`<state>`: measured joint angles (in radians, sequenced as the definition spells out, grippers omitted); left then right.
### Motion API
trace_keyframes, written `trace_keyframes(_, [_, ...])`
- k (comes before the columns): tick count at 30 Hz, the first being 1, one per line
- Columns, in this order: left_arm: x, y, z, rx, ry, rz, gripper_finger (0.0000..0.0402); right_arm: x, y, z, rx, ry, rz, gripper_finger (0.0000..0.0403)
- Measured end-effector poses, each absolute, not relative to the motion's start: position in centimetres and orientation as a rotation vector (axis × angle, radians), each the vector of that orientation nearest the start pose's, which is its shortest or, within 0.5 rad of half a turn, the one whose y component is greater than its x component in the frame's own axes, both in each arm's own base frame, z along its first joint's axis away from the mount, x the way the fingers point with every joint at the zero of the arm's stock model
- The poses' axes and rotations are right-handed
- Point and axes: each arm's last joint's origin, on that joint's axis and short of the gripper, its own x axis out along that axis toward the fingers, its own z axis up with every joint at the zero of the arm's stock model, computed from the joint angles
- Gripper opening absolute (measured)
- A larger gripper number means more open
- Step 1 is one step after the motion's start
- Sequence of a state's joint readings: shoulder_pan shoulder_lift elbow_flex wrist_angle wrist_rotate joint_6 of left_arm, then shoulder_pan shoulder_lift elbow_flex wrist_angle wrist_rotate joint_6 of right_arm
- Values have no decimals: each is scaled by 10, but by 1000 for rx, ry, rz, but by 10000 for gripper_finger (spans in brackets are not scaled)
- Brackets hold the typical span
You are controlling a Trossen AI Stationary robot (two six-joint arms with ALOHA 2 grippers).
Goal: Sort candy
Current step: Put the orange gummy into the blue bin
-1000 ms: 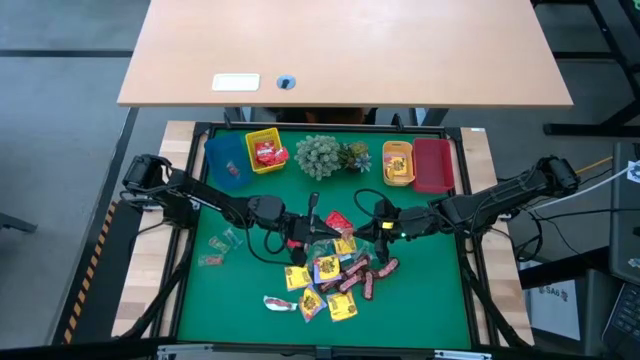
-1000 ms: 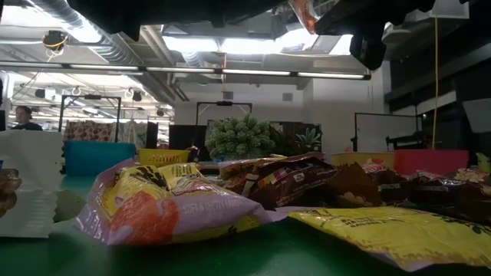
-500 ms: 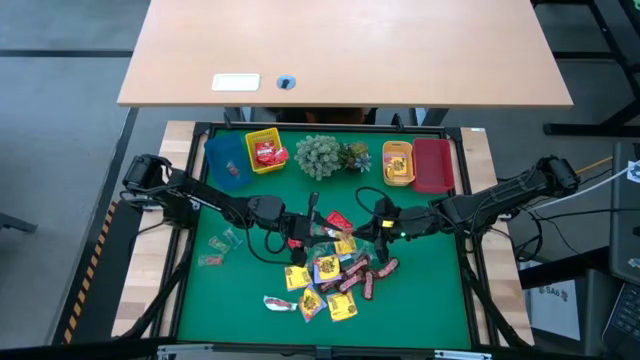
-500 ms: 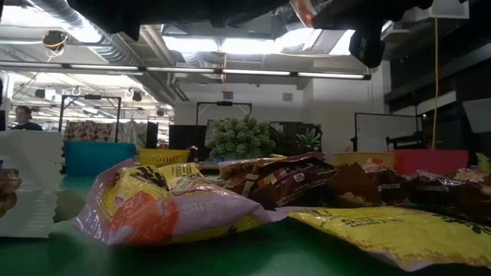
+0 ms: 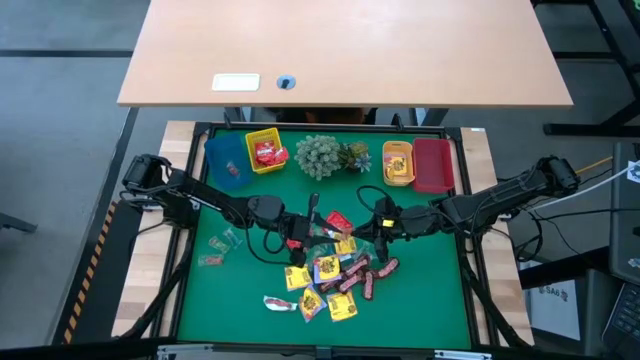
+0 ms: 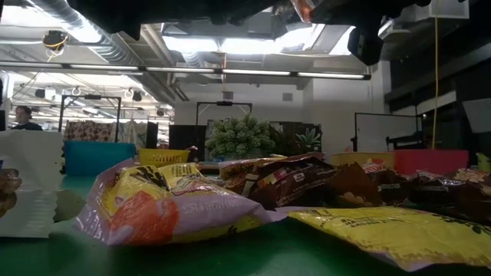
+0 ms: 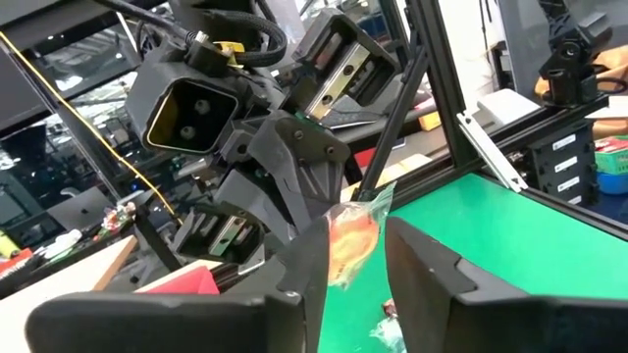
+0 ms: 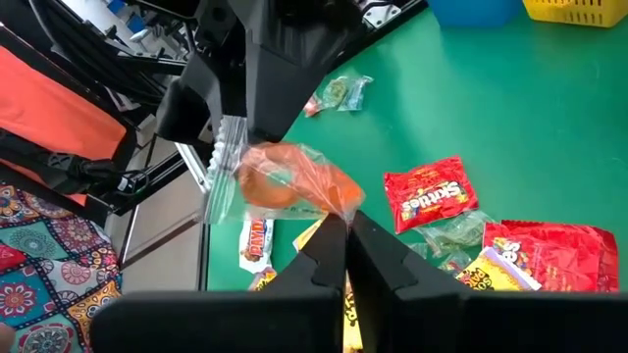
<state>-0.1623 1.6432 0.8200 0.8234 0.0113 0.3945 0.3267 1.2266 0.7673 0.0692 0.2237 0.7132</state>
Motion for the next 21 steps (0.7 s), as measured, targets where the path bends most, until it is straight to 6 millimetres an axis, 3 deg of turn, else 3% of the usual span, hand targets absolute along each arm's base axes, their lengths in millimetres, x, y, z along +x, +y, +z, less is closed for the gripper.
trace_keyframes(12, [342, -55, 228, 393, -30, -138, 5, 254, 79, 262, 598, 381, -44, 7])
trace_keyframes(21, [342, -55, 228, 394, -27, -126, 0, 254, 79, 261, 620, 385, -37, 7])
